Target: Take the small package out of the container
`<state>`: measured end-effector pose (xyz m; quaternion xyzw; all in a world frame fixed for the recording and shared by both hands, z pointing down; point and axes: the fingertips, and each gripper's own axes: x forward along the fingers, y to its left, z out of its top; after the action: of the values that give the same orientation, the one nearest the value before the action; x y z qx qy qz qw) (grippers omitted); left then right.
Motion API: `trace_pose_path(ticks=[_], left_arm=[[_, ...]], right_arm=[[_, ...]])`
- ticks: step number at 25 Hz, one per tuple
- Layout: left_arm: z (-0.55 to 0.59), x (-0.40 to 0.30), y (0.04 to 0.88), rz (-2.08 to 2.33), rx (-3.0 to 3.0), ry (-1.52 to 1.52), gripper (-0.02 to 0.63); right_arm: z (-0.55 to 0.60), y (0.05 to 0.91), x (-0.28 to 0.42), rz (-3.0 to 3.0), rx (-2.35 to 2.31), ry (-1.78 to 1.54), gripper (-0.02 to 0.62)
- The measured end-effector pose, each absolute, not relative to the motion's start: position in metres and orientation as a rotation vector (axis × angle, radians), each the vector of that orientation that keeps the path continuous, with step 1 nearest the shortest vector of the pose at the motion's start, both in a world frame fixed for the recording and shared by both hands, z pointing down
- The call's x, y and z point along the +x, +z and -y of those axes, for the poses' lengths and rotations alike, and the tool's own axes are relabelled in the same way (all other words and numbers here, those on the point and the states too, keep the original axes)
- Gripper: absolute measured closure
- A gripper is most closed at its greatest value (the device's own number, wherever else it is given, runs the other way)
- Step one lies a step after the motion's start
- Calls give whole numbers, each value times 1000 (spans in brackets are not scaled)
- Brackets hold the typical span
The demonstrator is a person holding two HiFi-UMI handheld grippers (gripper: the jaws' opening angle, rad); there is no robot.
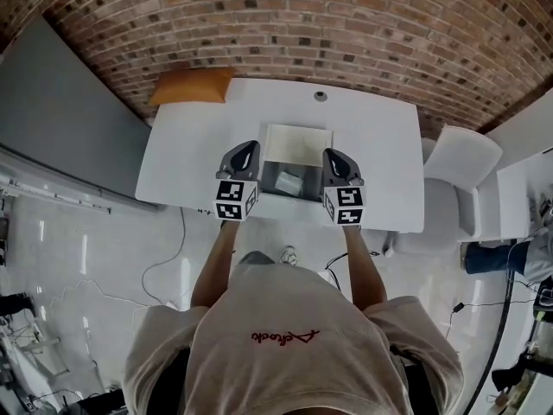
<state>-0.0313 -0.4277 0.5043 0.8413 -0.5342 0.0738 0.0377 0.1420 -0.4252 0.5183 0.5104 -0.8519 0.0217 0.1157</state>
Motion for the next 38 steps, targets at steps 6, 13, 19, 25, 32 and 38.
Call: trace_pose_path(ticks=[6, 13, 19, 25, 32, 38], left_arm=[[429, -45, 512, 1622, 2568, 244, 600], [441, -61, 520, 1575, 2570, 245, 600], [440, -60, 540, 1510, 2561, 288, 600], [444, -61, 563, 1469, 2535, 334, 600], [442, -59, 592, 1431, 2497, 372, 600], [427, -59, 622, 1391, 2460, 417, 600]], right_arm=[[426, 528, 136, 2465, 1501, 101, 586], [435, 531, 125, 2422, 1520, 115, 586], [436, 547, 118, 2388, 1515, 149, 586], [435, 575, 115, 2354, 1483, 217, 586], [425, 611, 113, 2317, 1441, 296, 586], [413, 640, 106, 2291, 1380, 341, 586]])
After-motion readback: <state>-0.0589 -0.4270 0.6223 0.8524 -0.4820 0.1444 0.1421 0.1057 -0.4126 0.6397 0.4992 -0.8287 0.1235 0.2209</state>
